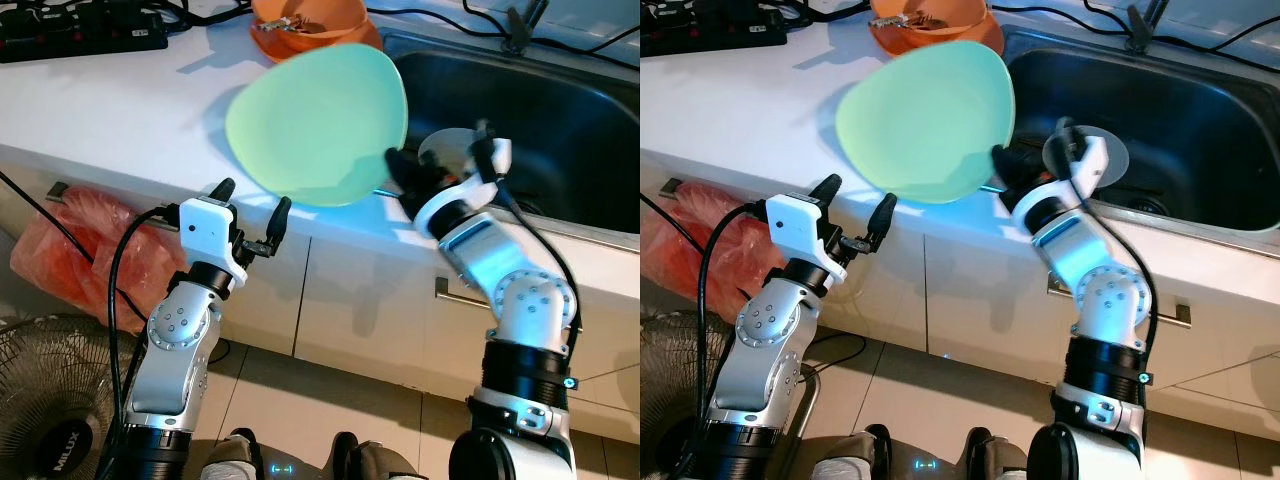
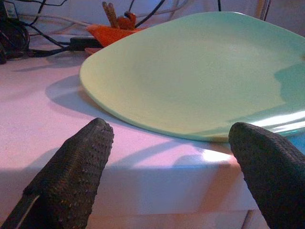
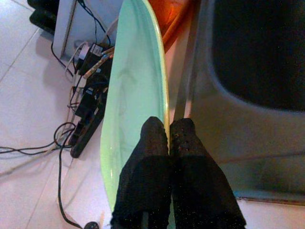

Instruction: Kitchen organization

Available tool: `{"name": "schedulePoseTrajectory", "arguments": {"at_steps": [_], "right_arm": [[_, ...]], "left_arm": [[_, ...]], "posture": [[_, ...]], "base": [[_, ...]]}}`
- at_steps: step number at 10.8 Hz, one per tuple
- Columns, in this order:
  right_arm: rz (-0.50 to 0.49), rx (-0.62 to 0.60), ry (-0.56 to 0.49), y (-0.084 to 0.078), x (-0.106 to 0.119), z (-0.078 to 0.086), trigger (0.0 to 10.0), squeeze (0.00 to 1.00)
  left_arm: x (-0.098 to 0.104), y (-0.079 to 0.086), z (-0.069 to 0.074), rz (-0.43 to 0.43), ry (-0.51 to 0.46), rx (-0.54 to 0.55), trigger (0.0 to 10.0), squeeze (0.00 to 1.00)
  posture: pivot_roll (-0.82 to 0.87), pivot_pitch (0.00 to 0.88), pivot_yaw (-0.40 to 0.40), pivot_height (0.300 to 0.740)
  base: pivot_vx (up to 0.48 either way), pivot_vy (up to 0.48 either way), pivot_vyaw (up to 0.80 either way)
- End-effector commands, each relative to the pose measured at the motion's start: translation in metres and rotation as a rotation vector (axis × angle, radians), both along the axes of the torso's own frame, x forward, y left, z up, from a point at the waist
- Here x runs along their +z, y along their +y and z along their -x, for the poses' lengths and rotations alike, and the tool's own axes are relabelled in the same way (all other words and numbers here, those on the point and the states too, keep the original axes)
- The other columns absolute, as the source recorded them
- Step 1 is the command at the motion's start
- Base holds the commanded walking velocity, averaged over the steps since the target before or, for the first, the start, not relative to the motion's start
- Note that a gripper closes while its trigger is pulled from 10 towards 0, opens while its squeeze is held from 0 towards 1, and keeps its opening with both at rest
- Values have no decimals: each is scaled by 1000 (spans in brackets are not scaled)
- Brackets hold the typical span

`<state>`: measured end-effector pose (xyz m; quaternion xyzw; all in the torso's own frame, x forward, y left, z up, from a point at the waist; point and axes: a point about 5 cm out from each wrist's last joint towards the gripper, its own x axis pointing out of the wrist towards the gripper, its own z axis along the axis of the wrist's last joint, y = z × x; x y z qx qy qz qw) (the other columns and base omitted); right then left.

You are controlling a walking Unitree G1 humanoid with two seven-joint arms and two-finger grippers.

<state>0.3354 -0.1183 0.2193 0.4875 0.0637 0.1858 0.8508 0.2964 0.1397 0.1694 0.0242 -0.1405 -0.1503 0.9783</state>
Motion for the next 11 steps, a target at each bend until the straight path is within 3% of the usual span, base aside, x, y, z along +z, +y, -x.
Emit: {"name": "schedulePoseTrajectory", "arguments": {"at_steps": [1, 2, 3, 5, 7, 8, 11], "right_arm": [[-34, -19, -21, -4, 5, 0, 10000, 0], [-36, -17, -19, -4, 4, 0, 7333, 0], [-33, -8, -17, -2, 4, 0, 0, 0], [-38, -17, -8, -3, 4, 0, 0, 0], [-92, -31, 9, -4, 5, -2, 0, 0], [-193, -38, 90, -1, 0, -3, 0, 0], [-240, -54, 129, -3, -3, -4, 0, 0]], "left_arm": [[-4, -3, 0, 0, 29, -8, 10000, 0], [-4, -3, 0, -1, 29, -8, 10000, 0], [-4, -3, 0, -1, 29, -7, 10000, 0], [-5, -2, 0, -1, 29, -6, 10000, 0], [-5, -3, 0, 0, 30, -9, 10000, 0], [-5, -4, -1, 2, 33, -14, 10000, 0], [-5, -4, -1, 2, 35, -14, 10000, 0]], "posture": [[127, 206, -91, 740], [128, 205, -91, 740], [128, 205, -92, 740], [129, 202, -91, 740], [128, 201, -90, 740], [127, 199, -88, 740], [128, 204, -89, 740]], "base": [[0, 0, 0], [0, 0, 0], [0, 0, 0], [0, 0, 0], [0, 0, 0], [0, 0, 0], [0, 0, 0]]}}
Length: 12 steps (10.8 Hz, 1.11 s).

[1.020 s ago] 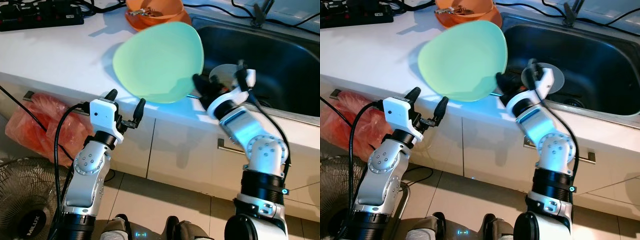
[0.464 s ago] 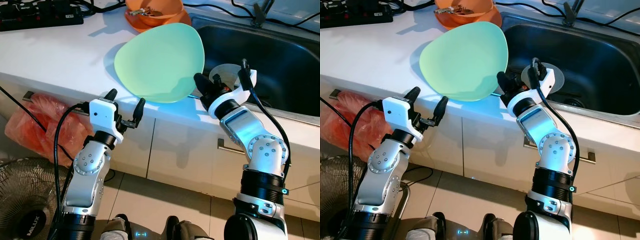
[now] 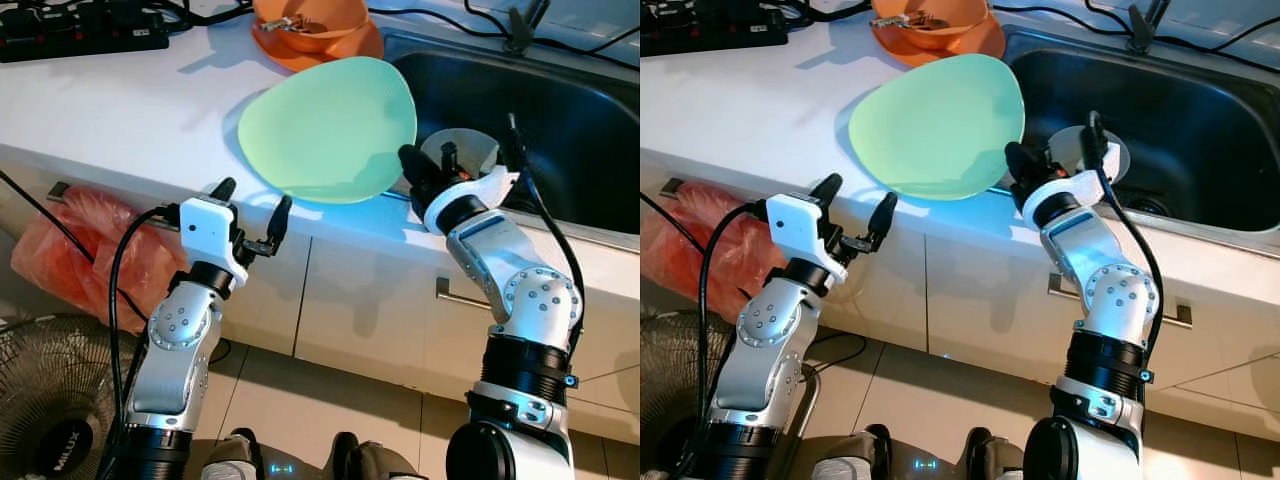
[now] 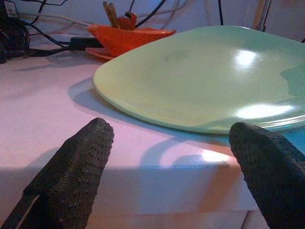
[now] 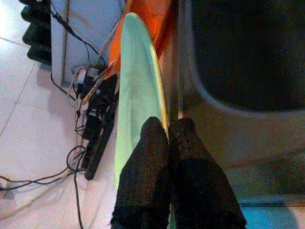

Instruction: Kitchen organization

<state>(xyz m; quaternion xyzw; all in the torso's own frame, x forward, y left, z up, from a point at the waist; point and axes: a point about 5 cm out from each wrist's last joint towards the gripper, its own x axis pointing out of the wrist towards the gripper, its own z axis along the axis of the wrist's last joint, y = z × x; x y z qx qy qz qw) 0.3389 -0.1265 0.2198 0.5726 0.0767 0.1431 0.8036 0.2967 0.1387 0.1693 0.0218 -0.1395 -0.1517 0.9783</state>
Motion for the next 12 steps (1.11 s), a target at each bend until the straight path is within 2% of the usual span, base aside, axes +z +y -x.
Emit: {"name": "schedulePoseTrajectory", "arguments": {"at_steps": [1, 2, 3, 4, 7, 10, 11, 12], "right_arm": [[-73, -7, 34, 4, -3, -1, 0, 0], [-92, -21, 54, 3, -3, -2, 0, 0], [-119, -45, 79, 0, -3, -4, 784, 0], [-136, -55, 68, -2, 0, -5, 10000, 0], [-176, -106, 64, -13, 6, -8, 10000, 0], [-181, -245, 36, -53, 17, -16, 10000, 0], [-179, -273, 25, -61, 20, -16, 10000, 0], [-166, -336, 14, -79, 23, -17, 10000, 0]], "left_arm": [[-5, -2, 0, -3, 33, -10, 10000, 0], [-5, -2, -1, -3, 34, -10, 10000, 0], [-5, -3, -1, -3, 34, -11, 10000, 0], [-5, -3, -1, -3, 34, -11, 10000, 0], [-5, -3, 0, -3, 33, -11, 10000, 0], [-5, -3, 0, -2, 36, -13, 10000, 0], [-5, -3, 0, -2, 36, -13, 10000, 0], [-5, -3, -1, -1, 36, -15, 10000, 0]], "posture": [[128, 204, -89, 740], [127, 205, -87, 740], [126, 205, -86, 740], [126, 205, -85, 740], [128, 206, -86, 740], [125, 206, -83, 740], [123, 207, -81, 740], [122, 206, -81, 740]], "base": [[0, 0, 0], [0, 0, 0], [0, 0, 0], [0, 0, 0], [0, 0, 0], [0, 0, 0], [0, 0, 0], [0, 0, 0]]}}
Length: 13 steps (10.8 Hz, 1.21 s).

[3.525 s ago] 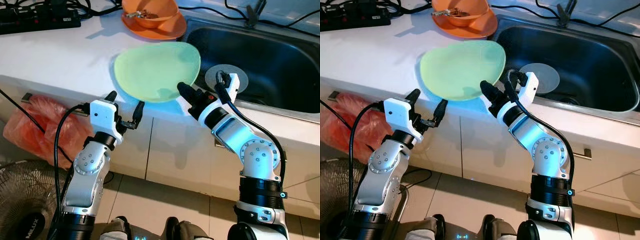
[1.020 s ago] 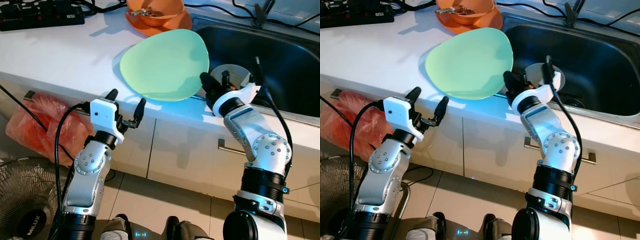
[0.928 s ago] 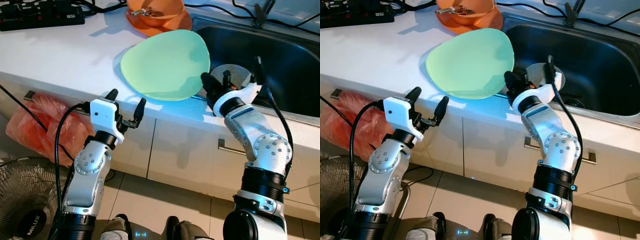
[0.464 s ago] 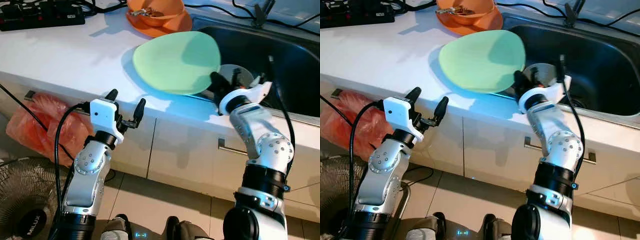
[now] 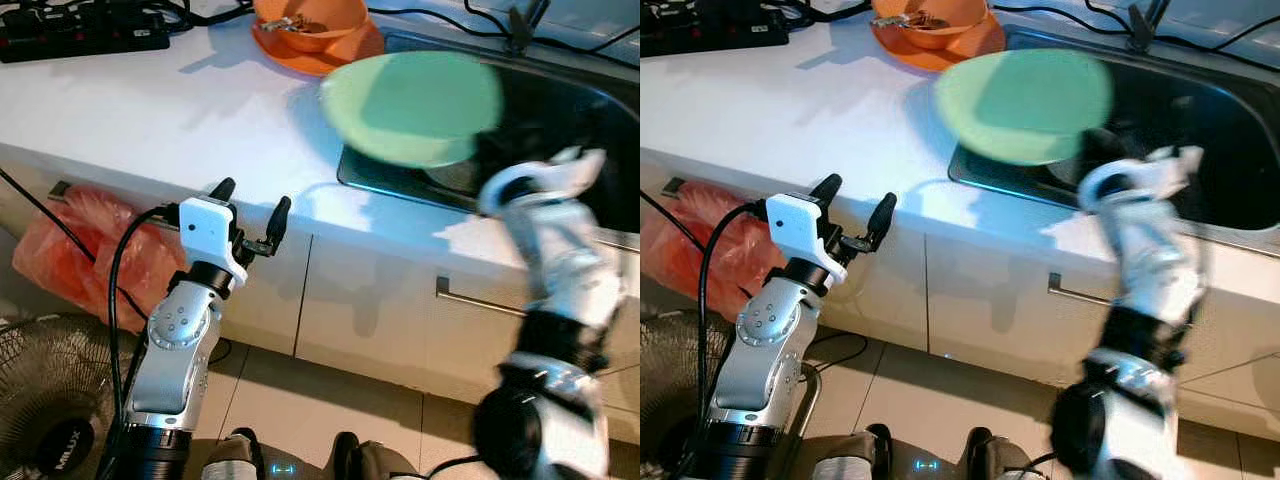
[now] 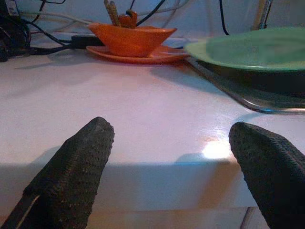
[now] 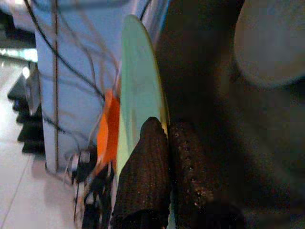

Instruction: Kitchen organization

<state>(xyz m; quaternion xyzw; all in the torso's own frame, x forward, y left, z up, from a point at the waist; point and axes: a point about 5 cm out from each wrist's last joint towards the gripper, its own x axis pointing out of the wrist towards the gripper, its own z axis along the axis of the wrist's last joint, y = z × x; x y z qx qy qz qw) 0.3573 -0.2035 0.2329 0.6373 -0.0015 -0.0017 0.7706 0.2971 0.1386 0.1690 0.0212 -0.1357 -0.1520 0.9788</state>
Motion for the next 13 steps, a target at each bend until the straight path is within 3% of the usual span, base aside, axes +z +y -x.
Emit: {"name": "schedulePoseTrajectory", "arguments": {"at_steps": [1, 5, 7, 9, 13], "right_arm": [[-15, -59, -52, -14, 11, 0, 10000, 0], [-9, -163, -61, -39, 18, -6, 10000, 0], [41, -188, -49, -41, 14, -10, 10000, 0], [167, -194, -44, -40, 10, -16, 10000, 0], [271, -190, -52, -38, 7, -23, 10000, 0]], "left_arm": [[-5, -3, -1, -1, 29, -15, 10000, 0], [-4, -4, -1, 1, 27, -16, 10000, 0], [-4, -4, -1, 0, 25, -14, 10000, 0], [-3, -2, -1, -1, 21, -8, 10000, 0], [-2, -3, 0, 4, 19, -8, 10000, 0]], "posture": [[123, 206, -80, 740], [124, 202, -79, 740], [131, 197, -80, 740], [135, 195, -82, 740], [138, 186, -79, 740]], "base": [[0, 0, 0], [0, 0, 0], [0, 0, 0], [0, 0, 0], [0, 0, 0]]}}
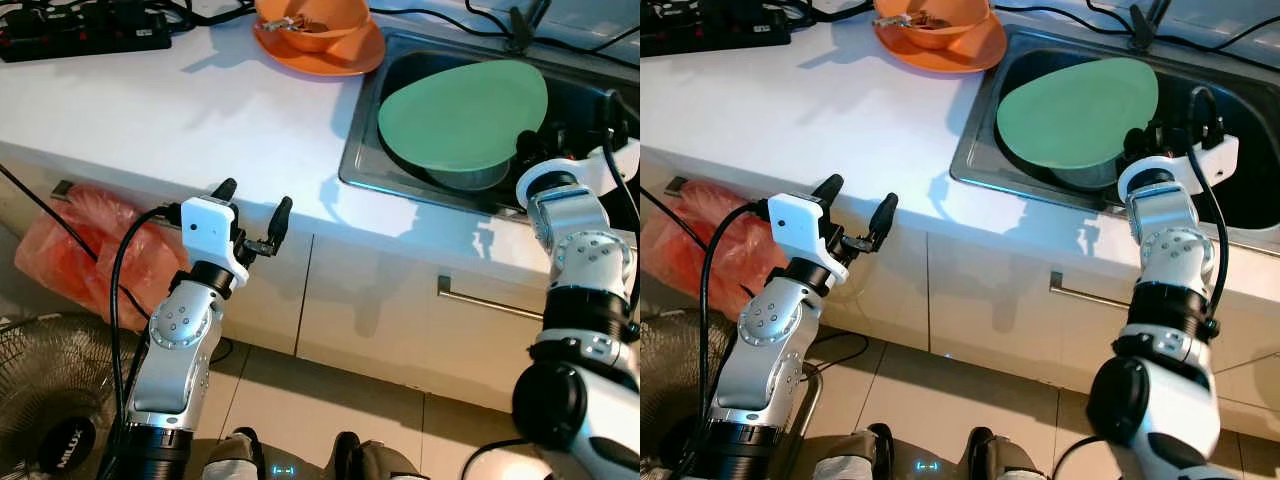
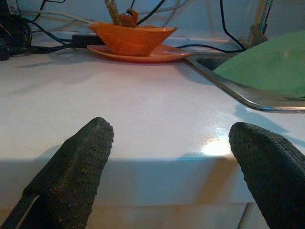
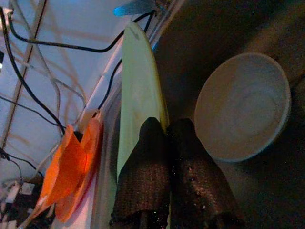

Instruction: Kitchen organization

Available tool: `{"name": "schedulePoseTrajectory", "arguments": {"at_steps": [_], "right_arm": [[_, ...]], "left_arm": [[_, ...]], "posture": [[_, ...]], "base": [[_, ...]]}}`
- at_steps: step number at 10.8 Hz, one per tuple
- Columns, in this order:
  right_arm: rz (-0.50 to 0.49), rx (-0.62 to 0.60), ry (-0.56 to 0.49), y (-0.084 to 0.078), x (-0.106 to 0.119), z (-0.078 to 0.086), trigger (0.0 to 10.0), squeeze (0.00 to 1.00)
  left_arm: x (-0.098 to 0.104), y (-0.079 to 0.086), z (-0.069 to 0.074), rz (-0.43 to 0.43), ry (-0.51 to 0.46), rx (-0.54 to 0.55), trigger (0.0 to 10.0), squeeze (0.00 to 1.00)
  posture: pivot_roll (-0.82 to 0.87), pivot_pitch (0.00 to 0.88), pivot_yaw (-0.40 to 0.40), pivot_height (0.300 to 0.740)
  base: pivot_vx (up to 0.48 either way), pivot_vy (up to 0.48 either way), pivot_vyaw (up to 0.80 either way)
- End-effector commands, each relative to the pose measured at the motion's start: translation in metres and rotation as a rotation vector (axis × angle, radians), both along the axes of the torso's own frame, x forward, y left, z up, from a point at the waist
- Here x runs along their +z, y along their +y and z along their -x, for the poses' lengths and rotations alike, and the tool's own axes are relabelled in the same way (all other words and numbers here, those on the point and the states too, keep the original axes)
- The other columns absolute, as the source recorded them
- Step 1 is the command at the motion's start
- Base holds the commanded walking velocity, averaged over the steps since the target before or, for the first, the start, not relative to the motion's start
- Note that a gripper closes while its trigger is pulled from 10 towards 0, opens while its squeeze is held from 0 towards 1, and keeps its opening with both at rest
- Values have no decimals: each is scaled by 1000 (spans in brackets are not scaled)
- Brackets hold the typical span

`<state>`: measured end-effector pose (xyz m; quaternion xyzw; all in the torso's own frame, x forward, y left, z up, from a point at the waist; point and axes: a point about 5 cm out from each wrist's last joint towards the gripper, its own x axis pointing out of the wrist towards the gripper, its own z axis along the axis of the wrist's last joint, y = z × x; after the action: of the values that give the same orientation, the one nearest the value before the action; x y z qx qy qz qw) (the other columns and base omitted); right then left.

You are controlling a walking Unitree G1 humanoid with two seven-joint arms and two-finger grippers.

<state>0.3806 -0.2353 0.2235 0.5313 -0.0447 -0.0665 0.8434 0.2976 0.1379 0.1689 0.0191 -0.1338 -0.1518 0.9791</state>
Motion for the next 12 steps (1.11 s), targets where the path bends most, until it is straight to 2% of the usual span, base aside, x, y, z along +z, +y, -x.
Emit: {"name": "schedulePoseTrajectory", "arguments": {"at_steps": [1, 4, 6, 7, 8, 11, 12], "right_arm": [[55, -34, -72, -9, 17, -1, 10000, 0], [129, -32, -60, -10, 19, -5, 10000, 0], [289, 16, -53, -3, 24, -13, 10000, 0], [334, 46, -63, 1, 27, -16, 10000, 0], [423, 84, -52, 8, 27, -19, 10000, 0], [570, 140, -29, 19, 20, -25, 10000, 0], [656, 160, -34, 23, 19, -27, 10000, 0]], "left_arm": [[-2, -3, 1, 4, 15, -8, 10000, 0], [-3, -3, 1, 9, 19, -7, 10000, 0], [-3, -4, 1, 12, 21, -7, 10000, 0], [-3, -4, 1, 13, 21, -7, 10000, 0], [-4, -5, 1, 13, 23, -6, 10000, 0], [-4, -4, 1, 13, 24, 1, 10000, 0], [-4, -4, 2, 12, 25, 2, 10000, 0]], "posture": [[138, 185, -81, 740], [139, 189, -84, 740], [137, 192, -85, 740], [137, 192, -88, 740], [139, 193, -89, 740], [142, 197, -91, 740], [143, 198, -92, 740]], "base": [[0, 0, 0], [0, 0, 0], [0, 0, 0], [0, 0, 0], [0, 0, 0], [0, 0, 0], [0, 0, 0]]}}
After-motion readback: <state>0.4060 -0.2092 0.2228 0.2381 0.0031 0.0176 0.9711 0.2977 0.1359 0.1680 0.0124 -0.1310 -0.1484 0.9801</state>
